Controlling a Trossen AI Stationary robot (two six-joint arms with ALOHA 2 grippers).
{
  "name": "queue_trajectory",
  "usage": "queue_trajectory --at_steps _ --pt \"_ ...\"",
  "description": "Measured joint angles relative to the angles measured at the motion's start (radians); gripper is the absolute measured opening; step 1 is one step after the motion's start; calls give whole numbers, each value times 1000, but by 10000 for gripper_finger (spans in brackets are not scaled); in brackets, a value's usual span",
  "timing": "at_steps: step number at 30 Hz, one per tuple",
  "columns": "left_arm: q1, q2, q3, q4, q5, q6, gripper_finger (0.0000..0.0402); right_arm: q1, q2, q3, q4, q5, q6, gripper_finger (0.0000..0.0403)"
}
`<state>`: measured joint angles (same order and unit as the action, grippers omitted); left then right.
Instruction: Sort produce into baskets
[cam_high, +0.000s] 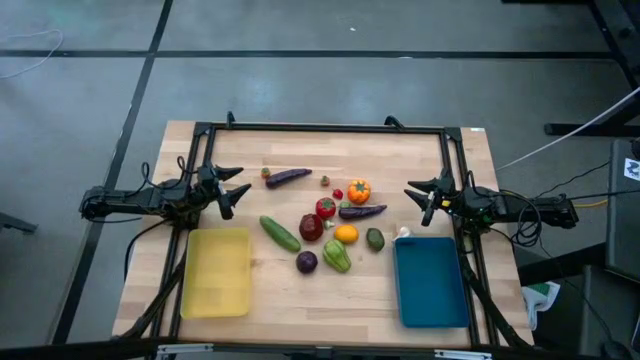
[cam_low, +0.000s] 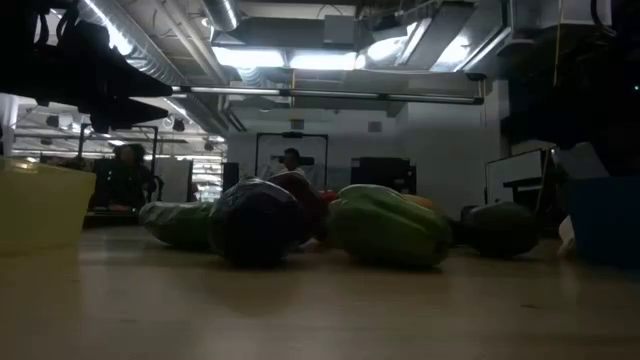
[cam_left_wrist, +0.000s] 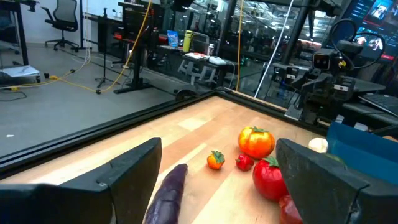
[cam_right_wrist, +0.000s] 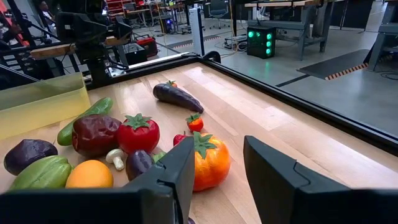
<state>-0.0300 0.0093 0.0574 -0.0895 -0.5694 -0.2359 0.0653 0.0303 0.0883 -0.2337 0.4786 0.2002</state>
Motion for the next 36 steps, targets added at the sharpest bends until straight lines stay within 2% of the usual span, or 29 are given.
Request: queue_trajectory --at_steps 17,26,30,36 --pt "0 0 0 0 0 -8 315 0 0 0 0 0 0 136" --pt "0 0 0 7 0 -187 315 0 0 0 0 0 2 136" --pt "0 0 0 65 -2 -235 315 0 0 0 1 0 3 136" --pt "0 31 0 250 -4 -146 315 0 0 0 1 0 3 136"
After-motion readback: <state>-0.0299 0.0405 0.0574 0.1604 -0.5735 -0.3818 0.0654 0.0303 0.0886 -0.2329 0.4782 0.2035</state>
